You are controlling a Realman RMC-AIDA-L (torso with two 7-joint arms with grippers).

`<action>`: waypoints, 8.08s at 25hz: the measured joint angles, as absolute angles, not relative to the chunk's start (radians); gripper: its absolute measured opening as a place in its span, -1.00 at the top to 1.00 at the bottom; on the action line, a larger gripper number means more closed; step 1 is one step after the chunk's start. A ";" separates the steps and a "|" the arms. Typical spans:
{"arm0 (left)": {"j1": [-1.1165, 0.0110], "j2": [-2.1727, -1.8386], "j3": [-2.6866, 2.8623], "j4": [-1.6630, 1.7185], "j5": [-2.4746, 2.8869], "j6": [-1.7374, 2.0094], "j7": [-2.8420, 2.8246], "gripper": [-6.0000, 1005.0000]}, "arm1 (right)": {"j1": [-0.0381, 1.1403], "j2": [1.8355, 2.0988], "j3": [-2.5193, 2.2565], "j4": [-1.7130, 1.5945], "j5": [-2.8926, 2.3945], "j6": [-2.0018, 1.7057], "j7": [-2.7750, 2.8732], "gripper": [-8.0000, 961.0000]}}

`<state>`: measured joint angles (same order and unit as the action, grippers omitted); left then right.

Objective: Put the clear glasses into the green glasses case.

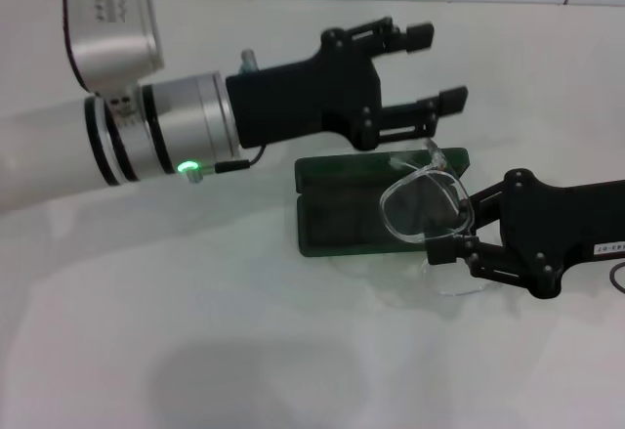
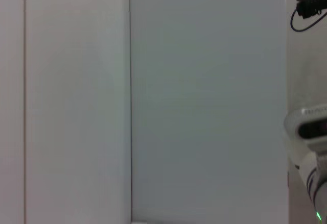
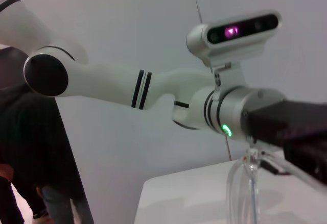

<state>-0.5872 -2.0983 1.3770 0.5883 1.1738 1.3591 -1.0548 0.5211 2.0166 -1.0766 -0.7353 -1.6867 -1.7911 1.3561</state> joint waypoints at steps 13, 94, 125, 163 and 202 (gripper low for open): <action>-0.579 -2.095 1.400 0.518 1.198 1.357 -1.046 -0.51 | 0.508 2.022 -1.078 -0.731 -1.650 -1.798 1.222 0.73; -0.575 -2.098 1.310 0.407 1.112 1.345 -1.041 -0.51 | 0.442 2.026 -1.077 -0.562 -1.474 -2.128 0.582 0.73; -0.581 -2.105 1.528 0.416 0.942 1.531 -1.000 -0.51 | 0.506 2.026 -1.128 -0.505 -1.435 -1.869 0.815 0.74; -0.461 -2.076 1.369 0.315 0.715 1.472 -0.864 -0.51 | 0.464 2.007 -1.105 -0.726 -1.467 -1.832 1.155 0.74; -0.334 -2.050 1.185 0.303 0.726 1.483 -0.879 -0.51 | 1.061 2.028 -1.711 -0.969 -2.335 -1.431 2.287 0.73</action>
<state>-0.3340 -2.0500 1.1845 0.3033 0.7257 1.4833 -0.8790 1.0613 2.0280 -1.7106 -0.9691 -2.3350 -1.4306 2.2872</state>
